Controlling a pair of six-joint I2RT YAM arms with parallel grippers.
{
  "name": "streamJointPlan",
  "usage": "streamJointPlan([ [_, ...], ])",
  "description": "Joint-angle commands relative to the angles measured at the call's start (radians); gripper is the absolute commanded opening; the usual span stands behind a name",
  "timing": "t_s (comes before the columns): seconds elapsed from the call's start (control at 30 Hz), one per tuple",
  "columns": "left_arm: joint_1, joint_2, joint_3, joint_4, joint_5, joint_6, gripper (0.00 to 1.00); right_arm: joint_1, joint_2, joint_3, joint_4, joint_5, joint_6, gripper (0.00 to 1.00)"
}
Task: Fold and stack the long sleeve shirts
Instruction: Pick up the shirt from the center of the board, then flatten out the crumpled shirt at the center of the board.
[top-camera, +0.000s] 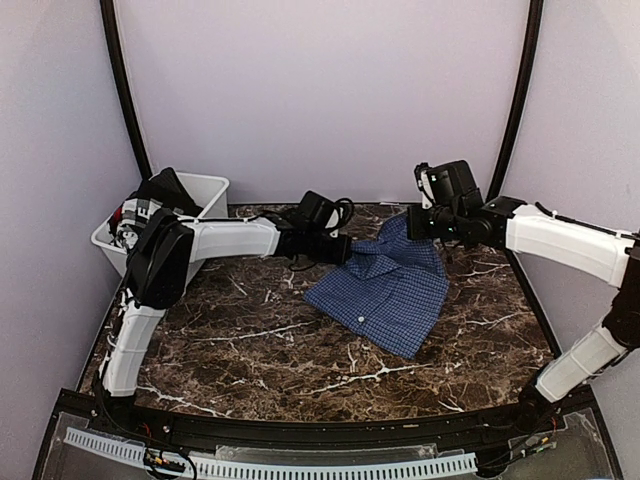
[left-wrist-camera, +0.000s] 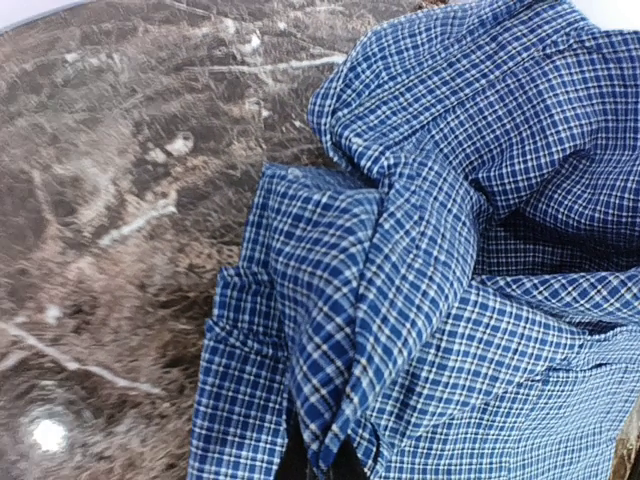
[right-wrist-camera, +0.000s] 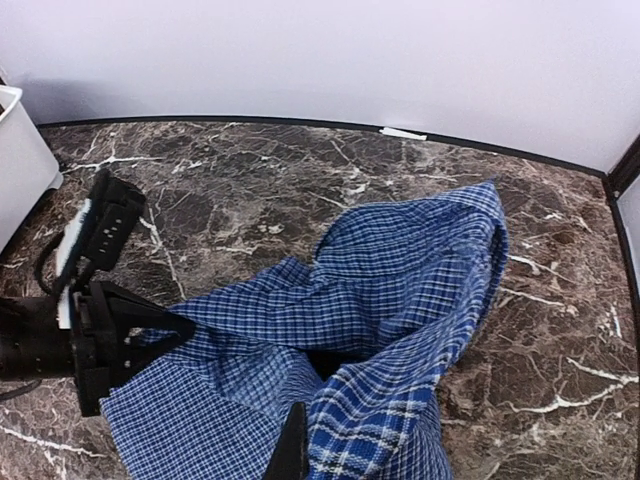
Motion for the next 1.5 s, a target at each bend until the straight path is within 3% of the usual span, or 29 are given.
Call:
streamJointPlan([
  [0.0, 0.002, -0.232, -0.038, -0.067, -0.164, 0.075, 0.0, 0.004, -0.098, -0.028, 0.013, 0.17, 0.002, 0.0],
  [0.3, 0.003, -0.63, -0.213, -0.103, -0.27, 0.194, 0.0, 0.0, -0.224, 0.063, -0.067, 0.266, -0.065, 0.0],
  [0.43, 0.001, -0.817, -0.283, -0.079, -0.23, 0.258, 0.0, -0.001, -0.298, 0.121, -0.108, 0.238, -0.116, 0.0],
  [0.6, -0.005, -1.018, -0.289, -0.07, -0.097, 0.291, 0.0, 0.0, -0.418, 0.155, -0.044, 0.124, -0.202, 0.0],
  [0.87, -0.023, -1.188, -0.209, -0.074, 0.019, 0.292, 0.0, 0.0, -0.498, 0.355, -0.073, 0.004, -0.24, 0.0],
  [1.0, -0.023, -1.188, -0.162, -0.087, -0.009, 0.272, 0.0, -0.001, -0.485, 0.429, -0.09, 0.036, -0.266, 0.0],
  [1.07, -0.022, -1.167, -0.145, -0.09, -0.104, 0.282, 0.0, 0.0, -0.461, 0.438, -0.087, 0.072, -0.296, 0.0],
  [1.17, 0.05, -1.077, -0.086, -0.122, -0.157, 0.267, 0.0, -0.011, -0.378, 0.445, -0.098, 0.128, -0.355, 0.0],
  [1.3, 0.262, -0.889, -0.063, -0.146, 0.053, 0.111, 0.0, -0.136, -0.217, 0.428, -0.127, 0.021, -0.336, 0.0],
  [1.47, 0.358, -0.58, -0.04, -0.162, 0.226, 0.017, 0.0, -0.337, 0.02, 0.296, -0.045, -0.169, -0.246, 0.0],
])
